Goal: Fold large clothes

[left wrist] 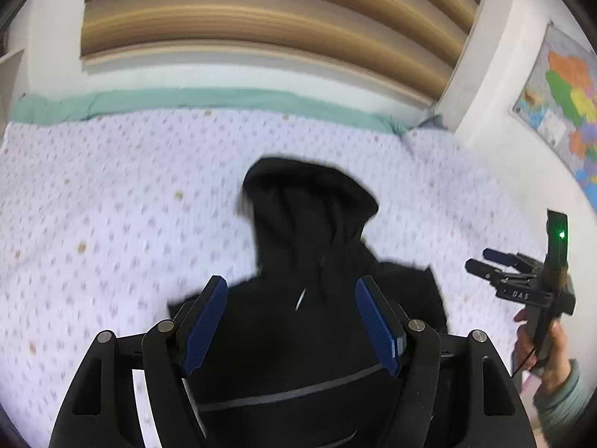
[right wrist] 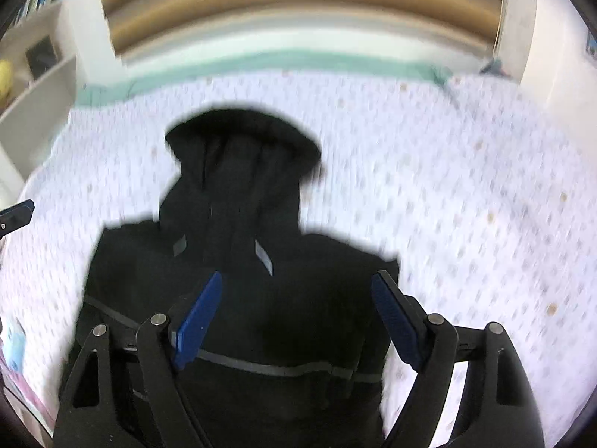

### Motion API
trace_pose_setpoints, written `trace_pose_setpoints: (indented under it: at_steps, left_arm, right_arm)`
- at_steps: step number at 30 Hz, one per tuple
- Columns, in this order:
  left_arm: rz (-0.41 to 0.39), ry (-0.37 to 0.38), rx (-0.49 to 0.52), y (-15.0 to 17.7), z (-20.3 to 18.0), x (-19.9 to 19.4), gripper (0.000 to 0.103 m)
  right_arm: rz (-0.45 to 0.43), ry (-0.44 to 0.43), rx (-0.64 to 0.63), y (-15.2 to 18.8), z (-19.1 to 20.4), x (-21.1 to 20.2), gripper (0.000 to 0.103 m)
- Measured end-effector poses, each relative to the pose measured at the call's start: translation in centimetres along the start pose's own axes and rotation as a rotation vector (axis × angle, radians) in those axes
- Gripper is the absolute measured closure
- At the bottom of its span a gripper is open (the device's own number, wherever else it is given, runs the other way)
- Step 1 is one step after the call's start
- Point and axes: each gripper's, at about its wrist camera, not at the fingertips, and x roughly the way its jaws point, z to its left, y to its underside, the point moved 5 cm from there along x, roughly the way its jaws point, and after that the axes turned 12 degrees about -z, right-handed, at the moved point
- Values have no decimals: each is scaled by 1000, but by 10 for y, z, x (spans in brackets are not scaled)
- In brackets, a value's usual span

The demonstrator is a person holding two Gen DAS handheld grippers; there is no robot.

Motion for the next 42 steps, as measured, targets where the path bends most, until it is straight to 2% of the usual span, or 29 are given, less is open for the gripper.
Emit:
trace_pose_setpoints:
  at_steps: [4, 8, 11, 15, 18, 20, 21, 22, 23, 24, 25, 27, 29, 33, 35, 37, 38, 39, 40, 42]
  left_arm:
    - [34, -101, 13, -30, 1, 55, 30]
    - [104, -129, -27, -32, 18, 125, 30]
    - [160, -135, -74, -22, 35, 187, 30]
    - [191, -125, -145, -9, 53, 257, 30]
    - [206, -115, -179, -1, 63, 293, 30]
    - [207, -132, -180, 1, 68, 311, 31]
    - [206, -155, -173, 3, 74, 321, 47]
    - [212, -159, -177, 4, 78, 325, 80]
    - [229, -136, -199, 6, 83, 328, 89]
    - [231, -98, -246, 5, 92, 322, 90]
    - [212, -91, -260, 2, 99, 312, 89]
    - [198, -16, -329, 1, 114, 291, 85]
    - [217, 28, -384, 10, 123, 286, 77]
    - [328, -48, -308, 48, 127, 327, 76]
    - [330, -56, -291, 52, 128, 338, 75]
    - [316, -57, -254, 44, 123, 331, 74]
    - [297, -60, -220, 40, 119, 324, 69]
    - [278, -77, -175, 35, 116, 314, 56]
    - [269, -86, -144, 33, 115, 305, 50]
    - [242, -61, -118, 26, 111, 279, 50]
  right_arm:
    - [-15, -21, 55, -36, 1, 26, 22]
    - [26, -5, 83, -47, -8, 83, 22]
    - [78, -31, 139, -42, -18, 139, 22]
    - [125, -25, 169, -32, -34, 203, 22]
    - [158, -24, 208, -22, -44, 247, 22]
    - [189, -42, 233, -15, -46, 279, 26]
    - [202, -59, 233, -13, -44, 289, 45]
    - [225, -87, 221, -10, -39, 300, 80]
    - [235, -76, 196, -9, -38, 305, 91]
    - [220, -40, 164, -13, -40, 303, 93]
    - [172, -32, 148, -21, -44, 290, 95]
    - [81, -17, 99, -35, -50, 258, 96]
    - [66, -20, 67, -30, -51, 241, 93]
    - [198, -18, 70, 15, -48, 278, 92]
    - [255, -59, 104, 32, -47, 299, 92]
    - [257, -88, 120, 31, -50, 299, 90]
    - [255, -105, 125, 28, -52, 293, 86]
    - [253, -112, 124, 26, -55, 285, 76]
    - [248, -113, 116, 24, -60, 275, 62]
    - [227, -127, 103, 21, -68, 248, 52]
